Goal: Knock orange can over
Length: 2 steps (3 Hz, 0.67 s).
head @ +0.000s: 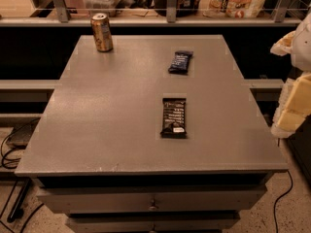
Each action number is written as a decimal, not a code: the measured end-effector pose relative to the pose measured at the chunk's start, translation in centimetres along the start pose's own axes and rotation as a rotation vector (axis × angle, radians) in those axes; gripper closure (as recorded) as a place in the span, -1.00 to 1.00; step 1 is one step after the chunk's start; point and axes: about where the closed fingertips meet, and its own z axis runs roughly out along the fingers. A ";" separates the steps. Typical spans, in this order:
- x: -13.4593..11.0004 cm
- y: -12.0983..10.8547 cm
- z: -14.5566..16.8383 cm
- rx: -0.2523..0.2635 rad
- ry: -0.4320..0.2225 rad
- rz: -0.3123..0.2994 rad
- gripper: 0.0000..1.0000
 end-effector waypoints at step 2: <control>-0.2 -1.2 0.1 0.000 -0.094 -0.009 -1.00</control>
Offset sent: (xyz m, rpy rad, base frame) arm 0.0325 -0.0069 0.0036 0.2507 -0.0584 0.0920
